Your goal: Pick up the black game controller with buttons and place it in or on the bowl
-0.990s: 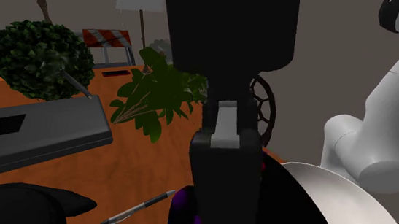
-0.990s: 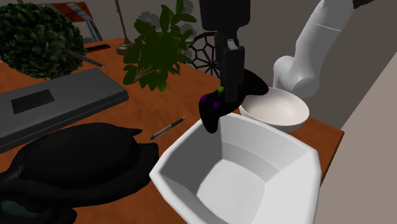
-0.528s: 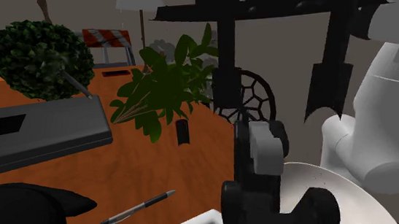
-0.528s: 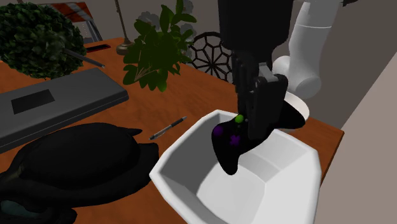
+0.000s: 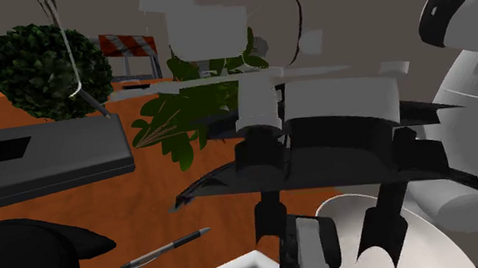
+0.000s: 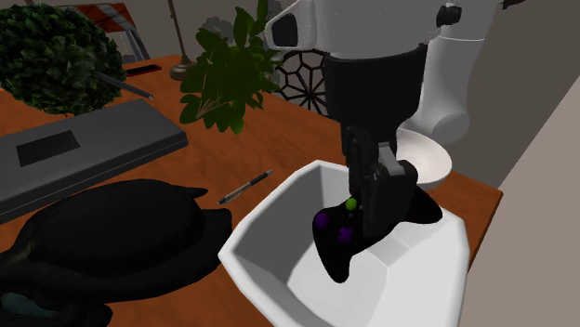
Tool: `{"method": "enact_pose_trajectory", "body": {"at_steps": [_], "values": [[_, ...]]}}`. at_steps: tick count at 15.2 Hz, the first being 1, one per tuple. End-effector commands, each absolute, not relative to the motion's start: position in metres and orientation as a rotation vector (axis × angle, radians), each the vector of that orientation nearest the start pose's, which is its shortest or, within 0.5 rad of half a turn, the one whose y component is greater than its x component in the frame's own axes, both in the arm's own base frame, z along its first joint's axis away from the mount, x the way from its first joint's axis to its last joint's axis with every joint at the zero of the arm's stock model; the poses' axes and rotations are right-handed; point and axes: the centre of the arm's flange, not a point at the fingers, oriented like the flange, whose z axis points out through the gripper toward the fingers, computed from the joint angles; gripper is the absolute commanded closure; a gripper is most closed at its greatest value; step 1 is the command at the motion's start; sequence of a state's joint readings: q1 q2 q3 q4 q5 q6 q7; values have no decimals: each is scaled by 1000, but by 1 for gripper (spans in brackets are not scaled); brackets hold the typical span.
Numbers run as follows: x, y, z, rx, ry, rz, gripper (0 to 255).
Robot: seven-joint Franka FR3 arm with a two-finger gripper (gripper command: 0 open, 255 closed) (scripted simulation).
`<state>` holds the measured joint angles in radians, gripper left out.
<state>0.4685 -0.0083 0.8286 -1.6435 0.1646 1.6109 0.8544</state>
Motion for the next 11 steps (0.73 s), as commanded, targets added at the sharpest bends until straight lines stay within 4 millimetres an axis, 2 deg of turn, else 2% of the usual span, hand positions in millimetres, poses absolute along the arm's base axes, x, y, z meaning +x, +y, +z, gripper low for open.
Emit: {"method": "enact_pose_trajectory", "body": {"at_steps": [1,3,11], "values": [[132,539,588,-3008,-663,234,255],[132,539,574,-3008,-663,234,255],[132,539,574,-3008,-663,234,255]]}}
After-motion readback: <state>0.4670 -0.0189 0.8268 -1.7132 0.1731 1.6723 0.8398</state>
